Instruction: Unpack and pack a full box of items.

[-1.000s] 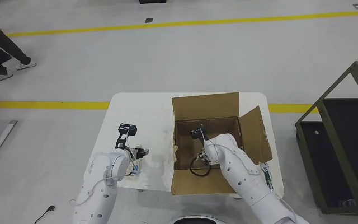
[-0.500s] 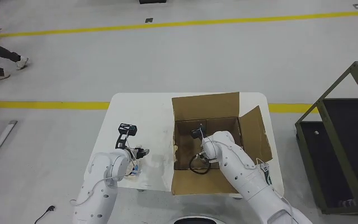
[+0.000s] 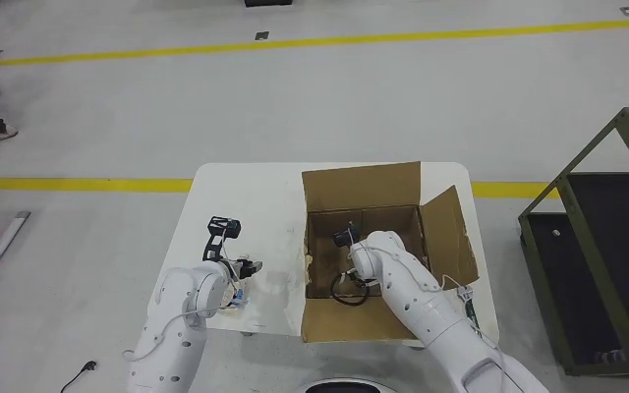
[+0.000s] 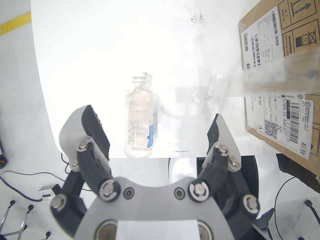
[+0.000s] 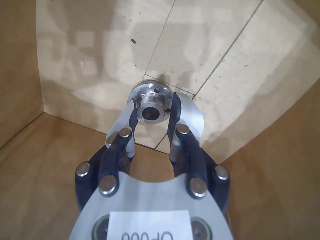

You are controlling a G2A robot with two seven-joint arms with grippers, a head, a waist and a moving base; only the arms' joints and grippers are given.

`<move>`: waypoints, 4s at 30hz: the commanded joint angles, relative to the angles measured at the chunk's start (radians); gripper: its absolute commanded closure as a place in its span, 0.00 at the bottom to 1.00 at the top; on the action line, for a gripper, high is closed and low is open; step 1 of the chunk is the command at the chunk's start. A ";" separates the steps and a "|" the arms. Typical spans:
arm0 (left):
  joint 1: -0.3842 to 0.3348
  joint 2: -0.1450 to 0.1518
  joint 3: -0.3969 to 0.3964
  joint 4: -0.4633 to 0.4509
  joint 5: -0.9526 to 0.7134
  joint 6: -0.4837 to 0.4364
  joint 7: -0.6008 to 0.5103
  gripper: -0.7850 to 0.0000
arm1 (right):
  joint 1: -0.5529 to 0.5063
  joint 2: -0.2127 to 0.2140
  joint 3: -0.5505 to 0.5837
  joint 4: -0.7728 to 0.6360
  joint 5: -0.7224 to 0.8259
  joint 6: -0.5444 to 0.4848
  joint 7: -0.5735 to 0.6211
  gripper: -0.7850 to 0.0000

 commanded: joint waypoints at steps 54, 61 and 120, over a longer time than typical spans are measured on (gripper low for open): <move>0.000 0.000 0.000 0.000 0.000 0.000 0.000 0.00 | -0.348 0.107 0.309 -0.881 -0.206 -0.166 0.121 1.00; 0.000 0.000 0.000 0.000 0.000 0.000 0.000 0.00 | -0.353 0.121 0.450 -1.076 -0.115 -0.182 0.169 1.00; 0.000 0.000 0.000 0.000 0.000 0.000 0.000 0.00 | -0.803 0.188 0.942 -1.043 -0.029 -0.129 0.135 1.00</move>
